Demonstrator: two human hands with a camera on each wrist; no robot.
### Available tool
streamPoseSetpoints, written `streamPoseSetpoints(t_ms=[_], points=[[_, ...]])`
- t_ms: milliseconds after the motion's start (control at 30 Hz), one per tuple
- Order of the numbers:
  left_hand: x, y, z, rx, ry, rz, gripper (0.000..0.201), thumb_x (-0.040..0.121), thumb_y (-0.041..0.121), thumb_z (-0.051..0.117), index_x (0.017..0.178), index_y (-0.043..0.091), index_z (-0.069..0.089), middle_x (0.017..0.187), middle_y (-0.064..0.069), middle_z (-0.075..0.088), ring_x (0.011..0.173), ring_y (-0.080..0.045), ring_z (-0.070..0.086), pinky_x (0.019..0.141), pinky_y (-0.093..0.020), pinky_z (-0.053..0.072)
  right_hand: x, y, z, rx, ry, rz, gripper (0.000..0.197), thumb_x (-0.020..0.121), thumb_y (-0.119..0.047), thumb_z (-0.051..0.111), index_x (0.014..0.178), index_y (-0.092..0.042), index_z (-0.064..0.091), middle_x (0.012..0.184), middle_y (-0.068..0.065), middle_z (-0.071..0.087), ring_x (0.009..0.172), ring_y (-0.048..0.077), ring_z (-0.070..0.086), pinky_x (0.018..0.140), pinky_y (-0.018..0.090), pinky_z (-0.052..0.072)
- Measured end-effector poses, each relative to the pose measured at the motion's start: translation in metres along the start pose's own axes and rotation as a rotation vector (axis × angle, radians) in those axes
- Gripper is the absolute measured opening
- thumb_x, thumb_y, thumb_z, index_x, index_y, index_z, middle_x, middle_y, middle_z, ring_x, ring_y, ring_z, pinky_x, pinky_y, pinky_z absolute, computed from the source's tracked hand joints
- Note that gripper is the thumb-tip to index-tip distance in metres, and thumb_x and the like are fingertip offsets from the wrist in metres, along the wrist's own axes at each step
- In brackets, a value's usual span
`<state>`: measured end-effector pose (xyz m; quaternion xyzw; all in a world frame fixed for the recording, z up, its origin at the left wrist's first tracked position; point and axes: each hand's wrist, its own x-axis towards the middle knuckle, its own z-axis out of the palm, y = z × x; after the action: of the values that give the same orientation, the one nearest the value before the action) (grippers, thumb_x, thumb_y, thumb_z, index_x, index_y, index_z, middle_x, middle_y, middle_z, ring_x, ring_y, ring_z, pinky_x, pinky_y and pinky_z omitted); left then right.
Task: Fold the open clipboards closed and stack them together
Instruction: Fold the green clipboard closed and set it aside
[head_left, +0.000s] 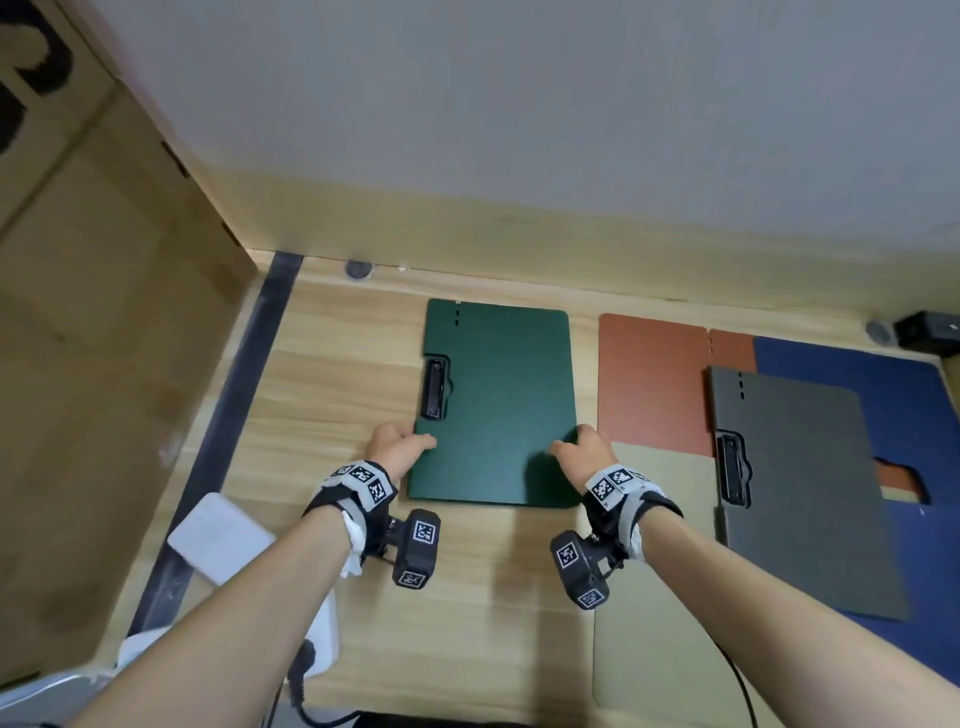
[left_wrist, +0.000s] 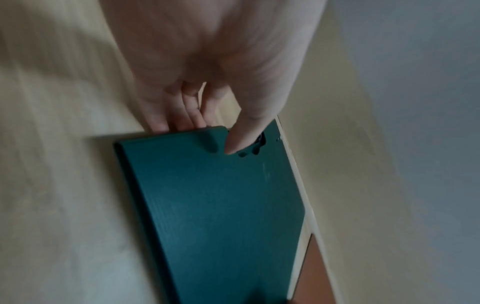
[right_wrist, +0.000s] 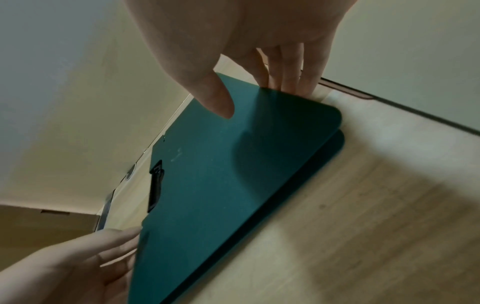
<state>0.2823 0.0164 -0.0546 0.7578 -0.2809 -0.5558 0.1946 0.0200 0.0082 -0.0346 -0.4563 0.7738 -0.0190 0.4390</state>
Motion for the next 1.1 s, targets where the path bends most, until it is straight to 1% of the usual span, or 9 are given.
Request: streamPoseSetpoints(t_ms=[67, 167, 267, 500, 633, 767, 867, 967, 1100], points=[[-0.002, 0.003, 0.0, -0.048, 0.016, 0.034, 0.021, 0.077, 0.019, 0.073, 0.095, 0.008, 0.069, 0.105, -0.012, 0.072, 0.098, -0.029, 0.068, 0.095, -0.046, 0.053, 0.002, 0.0, -0.001, 0.037, -0.015, 0.024, 0.044, 0.074, -0.035, 0.059, 0.109, -0.008, 0.057, 0.113, 0.014, 0.06, 0.101, 0.033, 0.059, 0.091, 0.042, 0.05], [-0.007, 0.01, 0.003, -0.079, 0.032, 0.079, 0.036, 0.091, 0.017, 0.062, 0.125, 0.006, 0.053, 0.121, -0.007, 0.062, 0.11, -0.025, 0.059, 0.102, -0.043, 0.046, 0.001, 0.0, -0.004, 0.063, -0.024, 0.032, 0.03, 0.077, -0.03, 0.061, 0.101, -0.012, 0.064, 0.106, 0.011, 0.067, 0.097, 0.03, 0.062, 0.088, 0.037, 0.052], [-0.012, 0.014, 0.007, -0.09, 0.054, 0.132, 0.04, 0.093, 0.018, 0.06, 0.13, 0.006, 0.049, 0.129, -0.008, 0.059, 0.118, -0.026, 0.056, 0.106, -0.046, 0.043, -0.005, 0.001, -0.01, 0.114, -0.03, 0.052, 0.024, 0.083, -0.023, 0.061, 0.103, -0.01, 0.063, 0.106, 0.01, 0.067, 0.099, 0.03, 0.062, 0.089, 0.037, 0.051], [-0.036, 0.035, 0.04, -0.068, 0.071, 0.259, 0.044, 0.094, 0.016, 0.06, 0.134, 0.008, 0.045, 0.145, -0.011, 0.048, 0.136, -0.025, 0.044, 0.114, -0.04, 0.034, -0.014, 0.027, -0.048, 0.197, 0.05, -0.004, 0.044, 0.086, -0.023, 0.068, 0.123, -0.005, 0.053, 0.103, 0.0, 0.058, 0.108, 0.029, 0.06, 0.093, 0.032, 0.045], [-0.063, 0.053, 0.083, -0.101, 0.013, 0.356, 0.028, 0.093, 0.013, 0.061, 0.118, 0.018, 0.049, 0.137, -0.005, 0.054, 0.131, -0.021, 0.049, 0.113, -0.045, 0.037, -0.023, 0.063, -0.097, 0.24, 0.138, -0.045, 0.031, 0.083, -0.029, 0.073, 0.102, -0.014, 0.054, 0.096, -0.003, 0.063, 0.09, 0.02, 0.059, 0.083, 0.029, 0.046], [-0.088, 0.068, 0.14, -0.084, -0.048, 0.404, 0.032, 0.092, 0.016, 0.062, 0.121, 0.017, 0.049, 0.138, -0.01, 0.056, 0.13, -0.023, 0.052, 0.11, -0.047, 0.041, -0.03, 0.109, -0.149, 0.221, 0.248, -0.046, 0.036, 0.078, -0.034, 0.077, 0.095, -0.013, 0.052, 0.092, 0.001, 0.057, 0.085, 0.021, 0.054, 0.075, 0.027, 0.039], [-0.11, 0.079, 0.187, -0.093, -0.097, 0.397, 0.023, 0.092, 0.01, 0.061, 0.112, 0.014, 0.05, 0.124, -0.014, 0.064, 0.112, -0.026, 0.063, 0.098, -0.044, 0.051, -0.031, 0.148, -0.184, 0.245, 0.296, -0.04, 0.029, 0.076, -0.028, 0.08, 0.083, -0.019, 0.053, 0.086, 0.001, 0.059, 0.084, 0.023, 0.057, 0.075, 0.027, 0.04], [-0.131, 0.084, 0.23, -0.075, -0.132, 0.394, 0.022, 0.092, 0.005, 0.061, 0.111, 0.007, 0.051, 0.107, -0.011, 0.067, 0.09, -0.024, 0.066, 0.078, -0.031, 0.056, -0.031, 0.186, -0.214, 0.263, 0.337, -0.03, 0.031, 0.077, -0.025, 0.079, 0.092, -0.017, 0.053, 0.087, -0.001, 0.058, 0.085, 0.022, 0.056, 0.077, 0.026, 0.038], [-0.145, 0.075, 0.289, 0.045, -0.191, 0.356, 0.027, 0.09, 0.009, 0.065, 0.113, 0.004, 0.053, 0.108, -0.013, 0.069, 0.091, -0.023, 0.067, 0.081, -0.035, 0.057, -0.025, 0.244, -0.249, 0.261, 0.345, -0.004, 0.03, 0.078, -0.022, 0.079, 0.093, -0.015, 0.054, 0.083, -0.003, 0.057, 0.087, 0.024, 0.058, 0.077, 0.028, 0.041]])
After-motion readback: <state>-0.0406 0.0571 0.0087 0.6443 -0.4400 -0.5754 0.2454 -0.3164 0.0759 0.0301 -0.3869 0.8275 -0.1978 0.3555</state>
